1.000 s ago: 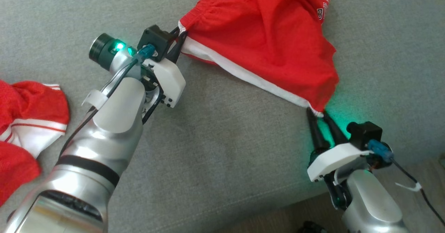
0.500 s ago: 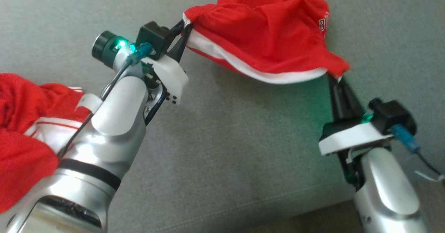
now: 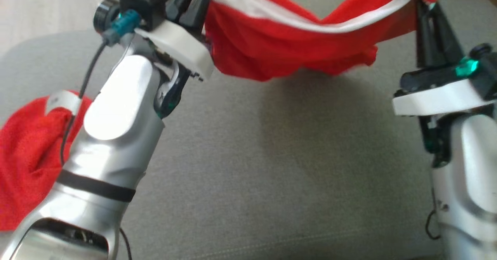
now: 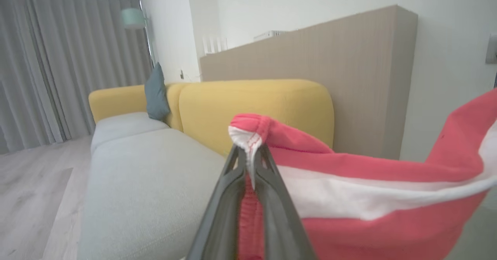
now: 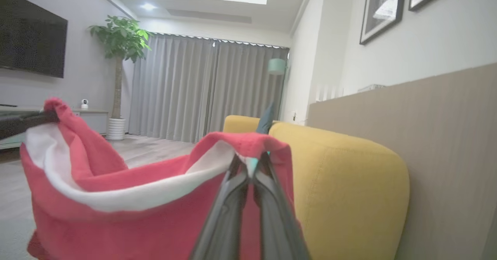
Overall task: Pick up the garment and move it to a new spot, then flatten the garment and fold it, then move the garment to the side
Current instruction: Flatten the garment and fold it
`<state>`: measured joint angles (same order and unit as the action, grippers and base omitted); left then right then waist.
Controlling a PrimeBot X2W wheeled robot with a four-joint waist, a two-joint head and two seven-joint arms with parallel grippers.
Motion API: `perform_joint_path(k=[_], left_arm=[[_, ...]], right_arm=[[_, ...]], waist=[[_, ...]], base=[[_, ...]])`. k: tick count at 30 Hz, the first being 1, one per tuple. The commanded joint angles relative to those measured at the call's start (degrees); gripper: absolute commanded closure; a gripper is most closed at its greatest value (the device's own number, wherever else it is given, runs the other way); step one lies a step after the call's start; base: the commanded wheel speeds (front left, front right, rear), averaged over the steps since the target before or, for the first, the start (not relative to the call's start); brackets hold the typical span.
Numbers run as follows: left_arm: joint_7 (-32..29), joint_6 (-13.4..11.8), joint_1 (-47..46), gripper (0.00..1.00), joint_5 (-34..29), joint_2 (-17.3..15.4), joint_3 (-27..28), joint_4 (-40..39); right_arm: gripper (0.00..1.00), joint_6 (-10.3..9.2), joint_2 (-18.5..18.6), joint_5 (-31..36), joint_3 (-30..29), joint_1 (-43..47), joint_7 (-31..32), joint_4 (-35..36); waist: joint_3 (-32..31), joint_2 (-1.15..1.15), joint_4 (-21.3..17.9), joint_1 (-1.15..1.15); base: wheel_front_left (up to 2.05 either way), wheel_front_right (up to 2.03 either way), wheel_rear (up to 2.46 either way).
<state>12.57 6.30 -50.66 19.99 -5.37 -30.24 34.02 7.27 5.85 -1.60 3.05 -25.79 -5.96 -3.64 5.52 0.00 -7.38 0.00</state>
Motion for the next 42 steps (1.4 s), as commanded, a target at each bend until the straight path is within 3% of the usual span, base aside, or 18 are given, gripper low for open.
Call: perform_joint_path(k=[1,11,17,23,28,34,38,42], left_arm=[[-0.7,-1.0,-1.5,1.0,0.9,-1.9,2.8,-5.0],[-4.8,-6.7,8.7,1.0,3.6,-4.4,5.4,-23.1],[-9.5,-10.5,16.5,1.0,3.9,-6.8,5.6,-37.0],[-13.6,-11.7,15.6,1.0,3.7,-8.7,6.5,-42.2],[-16.4,-10.0,8.5,1.0,4.6,-8.8,6.9,-38.6],[-16.7,-7.3,-5.9,1.0,4.6,-8.9,8.8,-26.8],[-13.9,-5.8,-17.4,1.0,3.3,-8.7,10.0,-16.9],[-8.1,-6.0,-26.6,1.0,2.6,-7.4,11.7,-8.1]], right_arm=[[1.0,0.22,0.8,0.1,0.8,-2.7,1.6,3.6],[1.0,0.22,2.4,-0.9,-1.7,2.8,8.8,14.6],[1.0,0.22,0.9,-0.6,-5.1,10.1,13.3,24.5],[1.0,0.22,1.1,0.3,-5.5,8.5,16.9,27.9],[1.0,0.22,3.0,-1.0,-2.8,-1.3,18.8,22.3],[1.0,0.22,3.9,-3.5,-0.4,-20.5,17.6,6.0],[1.0,0.22,2.7,-4.1,-0.9,-35.0,13.1,-7.0],[1.0,0.22,1.5,-1.4,-3.4,-46.6,5.0,-17.6]], waist=[[-2.2,0.0,1.8,0.0],[-5.1,0.0,4.0,0.0],[-4.5,0.0,5.0,0.0],[-1.4,0.0,4.6,0.0],[4.5,0.0,3.3,0.0],[13.7,0.0,1.3,0.0],[18.7,0.0,0.3,0.0],[21.5,0.0,0.0,0.0]], base=[[0.0,0.0,0.0],[0.0,0.0,0.0],[0.0,0.0,0.0],[0.0,0.0,0.0],[0.0,0.0,0.0],[0.0,0.0,0.0],[0.0,0.0,0.0],[0.0,0.0,0.0]])
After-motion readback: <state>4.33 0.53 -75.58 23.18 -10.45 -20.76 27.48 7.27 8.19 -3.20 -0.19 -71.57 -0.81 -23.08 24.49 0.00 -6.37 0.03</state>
